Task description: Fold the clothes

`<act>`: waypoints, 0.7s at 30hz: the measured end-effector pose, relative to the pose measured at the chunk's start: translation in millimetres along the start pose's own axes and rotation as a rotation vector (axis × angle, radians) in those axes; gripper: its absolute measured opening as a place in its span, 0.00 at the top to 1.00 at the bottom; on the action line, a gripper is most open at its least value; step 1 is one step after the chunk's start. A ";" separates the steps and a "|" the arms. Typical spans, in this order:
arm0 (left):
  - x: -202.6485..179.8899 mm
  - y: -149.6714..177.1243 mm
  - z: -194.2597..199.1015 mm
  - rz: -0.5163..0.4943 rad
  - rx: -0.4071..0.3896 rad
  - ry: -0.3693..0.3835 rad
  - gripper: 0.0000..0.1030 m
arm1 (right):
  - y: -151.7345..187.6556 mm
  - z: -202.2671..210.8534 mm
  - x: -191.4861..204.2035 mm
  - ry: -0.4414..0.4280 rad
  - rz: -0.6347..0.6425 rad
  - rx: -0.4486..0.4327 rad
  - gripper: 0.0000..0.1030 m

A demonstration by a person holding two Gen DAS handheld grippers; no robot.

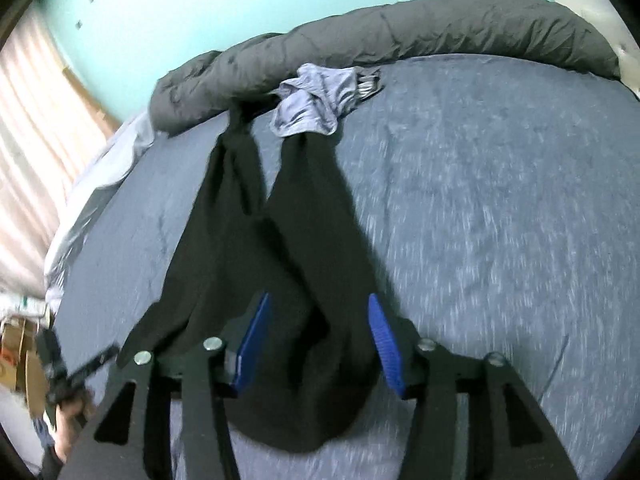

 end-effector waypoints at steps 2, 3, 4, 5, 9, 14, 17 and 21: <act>0.1 -0.3 -1.8 0.002 0.004 0.001 0.73 | -16.5 -16.0 -0.3 0.013 -0.017 0.024 0.36; 0.0 -0.5 -2.9 0.003 0.006 0.002 0.71 | -24.2 -23.5 -0.1 0.020 -0.024 0.034 0.36; 0.0 -0.7 -3.9 0.003 0.008 0.002 0.71 | -32.7 -32.9 0.9 0.032 -0.019 0.045 0.34; -0.2 -1.0 -4.8 0.003 0.010 0.002 0.71 | -39.4 -40.5 1.0 0.046 -0.008 0.058 0.33; -2.8 -3.0 -5.1 -0.004 0.004 -0.002 0.71 | -50.9 -77.8 -1.7 0.082 -0.013 0.144 0.33; -4.3 -4.5 -7.3 -0.005 0.009 0.000 0.71 | -40.0 -90.9 0.6 0.050 0.015 0.167 0.92; -6.2 -2.6 -8.8 -0.011 0.017 -0.001 0.71 | -29.7 -75.0 6.1 0.032 0.049 0.137 0.96; -7.8 0.1 -6.6 -0.016 0.012 -0.006 0.71 | -12.6 -33.0 6.0 0.010 0.077 0.073 0.97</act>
Point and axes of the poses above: each gripper's, at about its wrist camera, not at the fingertips, and z roughly against the way its jaws point, x to its left, y to its underside, the point moved 1 cm from there along -z, roughly the way its jaws point, and after that the axes turned 13 degrees about x, right-handed, at the moved point
